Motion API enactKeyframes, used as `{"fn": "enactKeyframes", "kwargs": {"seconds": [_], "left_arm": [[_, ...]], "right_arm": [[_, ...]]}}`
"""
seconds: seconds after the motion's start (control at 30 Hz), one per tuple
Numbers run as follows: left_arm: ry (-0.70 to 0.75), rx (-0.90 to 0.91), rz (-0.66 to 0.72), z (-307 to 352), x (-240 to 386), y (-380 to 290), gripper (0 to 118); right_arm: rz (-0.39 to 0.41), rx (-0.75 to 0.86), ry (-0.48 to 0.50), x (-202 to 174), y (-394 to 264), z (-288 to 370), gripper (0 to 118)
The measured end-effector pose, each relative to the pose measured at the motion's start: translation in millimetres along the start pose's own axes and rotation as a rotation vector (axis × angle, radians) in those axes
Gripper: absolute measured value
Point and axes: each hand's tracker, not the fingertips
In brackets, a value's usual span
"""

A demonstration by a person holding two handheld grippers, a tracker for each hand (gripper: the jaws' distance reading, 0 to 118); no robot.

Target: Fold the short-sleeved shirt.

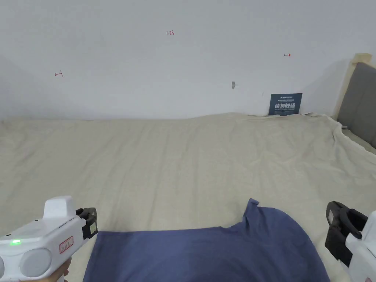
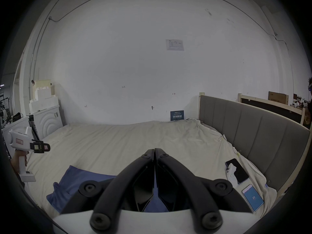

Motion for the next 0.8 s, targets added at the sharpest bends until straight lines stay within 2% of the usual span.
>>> {"fn": "enactKeyframes", "kwargs": {"seconds": [0.13, 0.2, 0.27, 0.3, 0.33, 0.37, 0.4, 0.53, 0.57, 0.6, 0.63, 0.77, 0.8], "left_arm": [[0.038, -0.172, 0.016, -69, -19, -1, 0], [0.044, -0.230, 0.093, -98, -31, -7, 2], [0.048, -0.307, 0.135, -126, -40, -13, 21], [0.045, -0.340, 0.132, -138, -42, -16, 37], [0.055, -0.369, 0.127, -148, -45, -21, 62], [0.071, -0.407, 0.110, -159, -46, -24, 75], [0.084, -0.434, 0.088, -167, -45, -26, 82], [0.132, -0.426, 0.008, -181, -38, -36, 81], [0.135, -0.440, -0.012, -185, -36, -38, 76], [0.128, -0.462, -0.030, -187, -34, -40, 65], [0.126, -0.495, -0.055, -190, -32, -42, 47], [0.127, -0.485, -0.090, -188, -19, -45, 39], [0.093, -0.487, -0.081, -189, -18, -44, 26]], "right_arm": [[0.020, -0.003, -0.023, -1, -4, 11, 0], [0.019, -0.018, -0.025, 0, -8, 12, 0], [0.024, -0.033, -0.032, 0, -10, 18, 0], [0.030, -0.042, -0.040, 0, -12, 20, 0], [0.031, -0.052, -0.042, 1, -14, 21, 0], [0.030, -0.060, -0.043, 2, -17, 23, 0], [0.026, -0.069, -0.046, 2, -21, 24, 0], [0.029, -0.115, -0.051, 4, -35, 32, 0], [0.027, -0.126, -0.051, 4, -38, 35, 0], [0.024, -0.135, -0.052, 4, -41, 38, 0], [0.023, -0.142, -0.052, 5, -43, 41, 0], [0.030, -0.171, -0.053, 8, -50, 52, 0], [0.026, -0.178, -0.052, 8, -50, 51, 0]]}}
